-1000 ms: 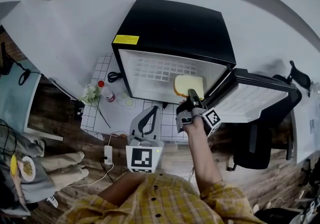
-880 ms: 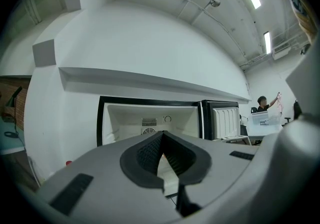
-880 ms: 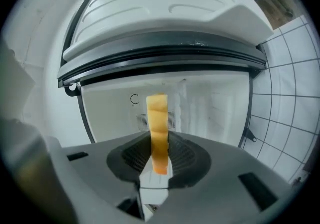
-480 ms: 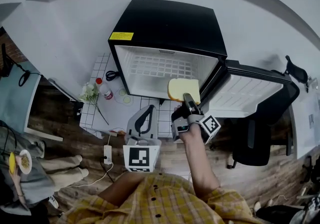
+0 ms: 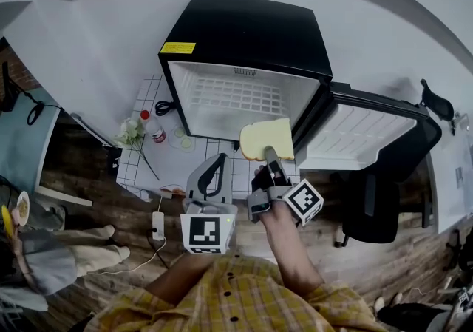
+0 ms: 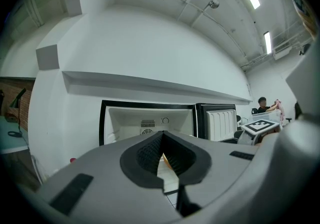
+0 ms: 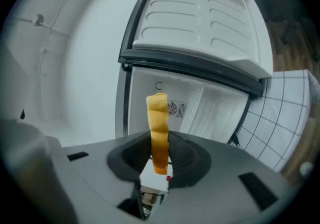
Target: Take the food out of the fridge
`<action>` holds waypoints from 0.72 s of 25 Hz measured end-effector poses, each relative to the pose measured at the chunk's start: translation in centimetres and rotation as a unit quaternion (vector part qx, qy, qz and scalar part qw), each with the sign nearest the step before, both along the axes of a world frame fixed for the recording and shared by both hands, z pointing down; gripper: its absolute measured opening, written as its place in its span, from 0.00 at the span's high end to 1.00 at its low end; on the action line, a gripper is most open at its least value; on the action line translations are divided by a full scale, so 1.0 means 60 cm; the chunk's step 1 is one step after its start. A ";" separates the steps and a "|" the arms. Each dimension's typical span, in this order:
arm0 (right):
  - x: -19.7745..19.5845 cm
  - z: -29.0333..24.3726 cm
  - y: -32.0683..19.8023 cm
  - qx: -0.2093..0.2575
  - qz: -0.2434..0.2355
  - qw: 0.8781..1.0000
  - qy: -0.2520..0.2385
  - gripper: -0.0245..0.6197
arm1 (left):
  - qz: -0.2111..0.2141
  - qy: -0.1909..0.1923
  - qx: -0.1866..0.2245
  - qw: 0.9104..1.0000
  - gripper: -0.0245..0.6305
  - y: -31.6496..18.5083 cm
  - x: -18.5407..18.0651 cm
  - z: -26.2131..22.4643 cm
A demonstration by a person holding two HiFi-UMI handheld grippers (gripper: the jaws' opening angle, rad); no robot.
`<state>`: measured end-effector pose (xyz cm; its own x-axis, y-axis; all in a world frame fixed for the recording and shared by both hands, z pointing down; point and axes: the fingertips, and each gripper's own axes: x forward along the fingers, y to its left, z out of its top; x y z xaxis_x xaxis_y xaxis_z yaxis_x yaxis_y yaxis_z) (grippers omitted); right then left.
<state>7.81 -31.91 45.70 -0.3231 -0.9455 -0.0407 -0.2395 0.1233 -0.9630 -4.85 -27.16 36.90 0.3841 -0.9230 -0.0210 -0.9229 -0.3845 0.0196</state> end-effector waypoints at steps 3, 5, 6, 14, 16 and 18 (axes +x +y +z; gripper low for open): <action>-0.005 -0.010 0.014 0.019 -0.004 0.998 0.064 0.82 | 0.001 0.001 -0.002 1.000 0.96 0.003 0.003 0.003; -0.011 -0.026 0.022 0.043 -0.006 0.994 0.103 0.82 | 0.003 0.002 -0.005 1.000 0.96 0.006 0.006 0.005; -0.012 -0.033 0.026 0.051 -0.005 0.990 0.131 0.82 | 0.004 0.002 -0.005 1.000 0.96 0.007 0.008 0.005; -0.032 -0.079 0.060 0.108 -0.006 0.926 0.361 0.82 | 0.005 0.002 -0.007 1.000 0.96 0.011 0.012 0.005; -0.036 -0.083 0.066 0.116 -0.004 0.907 0.404 0.82 | 0.004 0.003 -0.006 1.000 0.96 0.012 0.012 0.005; -0.039 -0.087 0.073 0.125 0.000 0.887 0.444 0.82 | 0.004 0.001 -0.002 1.000 0.96 0.013 0.012 0.004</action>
<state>5.48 -27.53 40.46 -0.3318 -0.9431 0.0215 -0.8906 0.3056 -0.3367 -4.13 -26.37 37.13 0.3924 -0.9196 -0.0184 -0.9194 -0.3927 0.0228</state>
